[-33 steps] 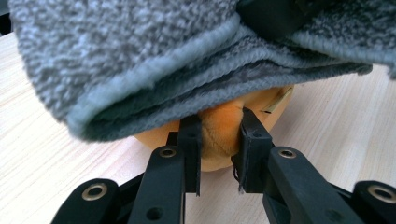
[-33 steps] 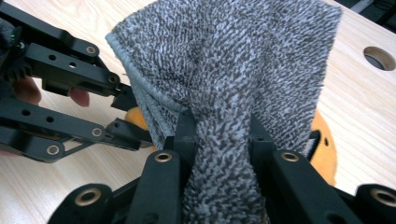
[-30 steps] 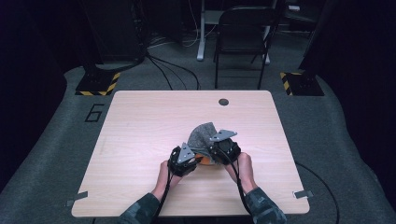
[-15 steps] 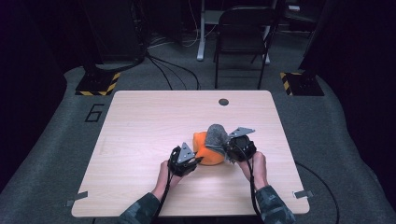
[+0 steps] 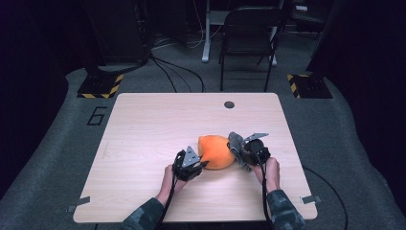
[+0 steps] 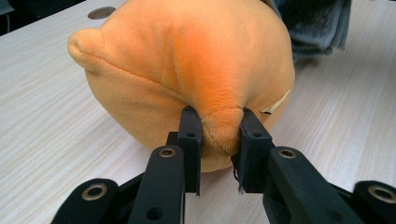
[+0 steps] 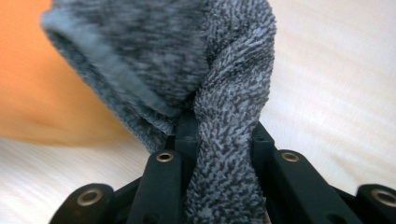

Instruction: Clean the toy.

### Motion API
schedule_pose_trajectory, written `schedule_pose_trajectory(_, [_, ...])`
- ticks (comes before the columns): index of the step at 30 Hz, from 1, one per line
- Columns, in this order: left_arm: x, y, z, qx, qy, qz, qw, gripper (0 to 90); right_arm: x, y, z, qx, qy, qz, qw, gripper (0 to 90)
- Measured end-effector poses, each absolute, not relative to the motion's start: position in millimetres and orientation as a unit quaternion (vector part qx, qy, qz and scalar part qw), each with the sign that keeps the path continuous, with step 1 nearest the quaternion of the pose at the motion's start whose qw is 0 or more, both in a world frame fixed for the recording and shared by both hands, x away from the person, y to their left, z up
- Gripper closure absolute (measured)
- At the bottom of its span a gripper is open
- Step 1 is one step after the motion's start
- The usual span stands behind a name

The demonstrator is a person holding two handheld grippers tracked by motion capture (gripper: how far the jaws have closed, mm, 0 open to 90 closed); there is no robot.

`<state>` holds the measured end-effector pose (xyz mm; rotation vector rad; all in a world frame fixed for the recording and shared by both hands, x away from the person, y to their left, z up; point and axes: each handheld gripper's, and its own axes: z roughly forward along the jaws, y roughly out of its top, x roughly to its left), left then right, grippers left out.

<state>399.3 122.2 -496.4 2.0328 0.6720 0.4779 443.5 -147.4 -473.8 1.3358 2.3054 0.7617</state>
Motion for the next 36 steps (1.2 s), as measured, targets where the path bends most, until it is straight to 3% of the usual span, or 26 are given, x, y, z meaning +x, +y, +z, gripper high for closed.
schedule_pose_trajectory(6, [400,124,-496,0.825,0.272,0.19,0.458,74.2,450,-157,-491,0.49,0.82,0.245,0.165,73.0])
schedule_pose_trajectory(13, [401,124,-496,0.824,0.274,0.19,0.457,74.2,432,-159,-448,0.472,0.805,0.294,0.207,73.1])
schedule_pose_trajectory(18, [402,124,-496,0.824,0.273,0.191,0.458,74.2,406,-135,-418,0.422,0.805,0.34,0.24,73.1])
schedule_pose_trajectory(22, [402,124,-496,0.824,0.273,0.189,0.459,74.1,389,-111,-406,0.373,0.816,0.371,0.241,73.1])
schedule_pose_trajectory(28, [402,124,-496,0.825,0.273,0.188,0.456,74.2,382,-73,-427,0.334,0.847,0.35,0.219,73.1])
schedule_pose_trajectory(36, [402,124,-496,0.828,0.27,0.185,0.456,74.2,388,-89,-438,0.349,0.848,0.337,0.213,73.1])
